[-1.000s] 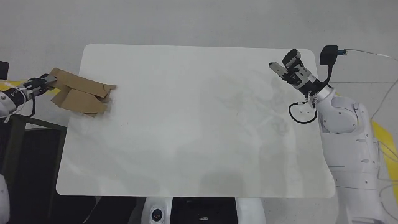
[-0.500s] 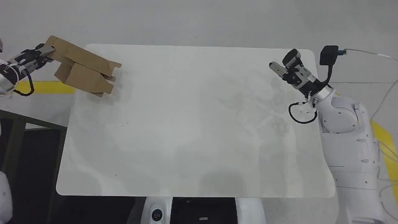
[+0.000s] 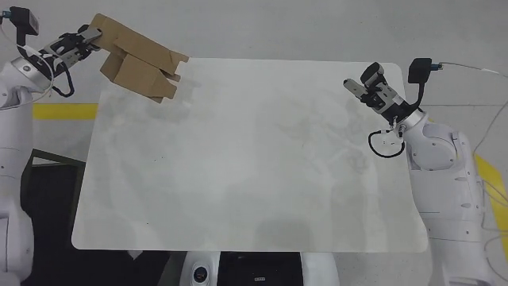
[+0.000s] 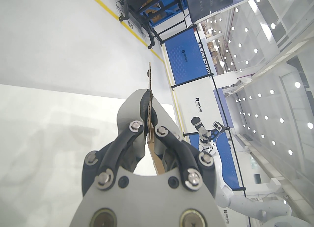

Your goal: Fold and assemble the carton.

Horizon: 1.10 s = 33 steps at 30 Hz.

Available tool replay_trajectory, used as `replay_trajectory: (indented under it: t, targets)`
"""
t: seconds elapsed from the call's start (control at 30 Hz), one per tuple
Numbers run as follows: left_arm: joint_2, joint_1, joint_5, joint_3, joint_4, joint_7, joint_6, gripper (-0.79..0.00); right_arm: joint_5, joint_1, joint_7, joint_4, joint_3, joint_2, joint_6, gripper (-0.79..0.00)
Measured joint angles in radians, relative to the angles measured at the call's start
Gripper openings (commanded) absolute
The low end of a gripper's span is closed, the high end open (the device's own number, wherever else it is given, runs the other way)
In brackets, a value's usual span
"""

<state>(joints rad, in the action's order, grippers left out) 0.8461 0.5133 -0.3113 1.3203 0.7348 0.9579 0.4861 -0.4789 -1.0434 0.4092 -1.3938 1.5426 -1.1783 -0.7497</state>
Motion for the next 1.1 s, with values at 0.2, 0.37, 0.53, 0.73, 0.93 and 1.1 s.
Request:
replay_trajectory:
  t: [0.2, 0.37, 0.53, 0.73, 0.93, 1.1]
  targets:
    - [0.020, 0.019, -0.048, -0.037, 0.084, -0.013, -0.012, -0.785, 0.000, 0.000, 0.000, 0.000, 0.000, 0.000, 0.000, 0.000]
    - [0.033, 0.030, -0.074, -0.061, 0.150, -0.024, -0.015, -0.785, 0.000, 0.000, 0.000, 0.000, 0.000, 0.000, 0.000, 0.000]
    - [0.045, 0.048, -0.099, -0.087, 0.192, -0.030, -0.040, -0.785, 0.000, 0.000, 0.000, 0.000, 0.000, 0.000, 0.000, 0.000]
    - [0.062, 0.027, -0.105, -0.128, 0.268, -0.024, -0.058, -0.785, 0.000, 0.000, 0.000, 0.000, 0.000, 0.000, 0.000, 0.000]
    - [0.088, 0.010, -0.097, -0.191, 0.331, -0.048, -0.033, -0.785, 0.000, 0.000, 0.000, 0.000, 0.000, 0.000, 0.000, 0.000]
    - [0.107, 0.014, -0.092, -0.241, 0.365, -0.043, -0.019, -0.785, 0.000, 0.000, 0.000, 0.000, 0.000, 0.000, 0.000, 0.000]
